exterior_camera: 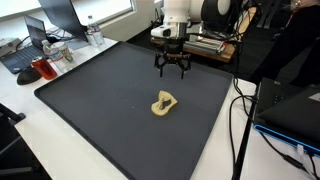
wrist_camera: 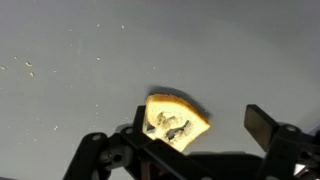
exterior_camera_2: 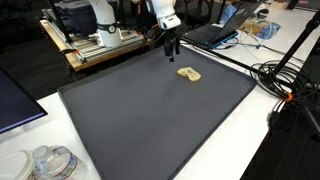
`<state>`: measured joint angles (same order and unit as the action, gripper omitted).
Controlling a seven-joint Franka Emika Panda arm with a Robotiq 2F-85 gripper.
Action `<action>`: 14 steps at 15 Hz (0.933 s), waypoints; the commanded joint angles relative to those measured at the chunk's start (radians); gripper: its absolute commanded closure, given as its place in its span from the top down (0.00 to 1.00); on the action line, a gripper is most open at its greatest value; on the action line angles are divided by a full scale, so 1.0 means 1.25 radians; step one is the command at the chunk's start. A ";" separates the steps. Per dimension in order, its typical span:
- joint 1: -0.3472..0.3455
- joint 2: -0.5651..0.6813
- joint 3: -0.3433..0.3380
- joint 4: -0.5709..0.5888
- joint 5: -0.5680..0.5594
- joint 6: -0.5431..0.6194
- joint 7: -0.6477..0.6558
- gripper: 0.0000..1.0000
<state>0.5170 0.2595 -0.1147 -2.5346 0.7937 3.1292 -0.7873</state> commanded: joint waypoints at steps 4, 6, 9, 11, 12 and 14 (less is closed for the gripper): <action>0.235 0.043 -0.298 0.222 -0.394 -0.323 0.310 1.00; 0.246 0.064 -0.306 0.321 -0.439 -0.428 0.362 1.00; 0.027 0.095 -0.088 0.475 -0.607 -0.572 0.499 1.00; -0.046 0.143 -0.014 0.575 -0.663 -0.655 0.542 1.00; -0.076 0.171 0.016 0.623 -0.692 -0.698 0.563 1.00; -0.115 0.231 0.056 0.716 -0.730 -0.776 0.589 1.00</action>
<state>0.4531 0.4140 -0.1267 -1.8359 -0.0400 2.2945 -0.1182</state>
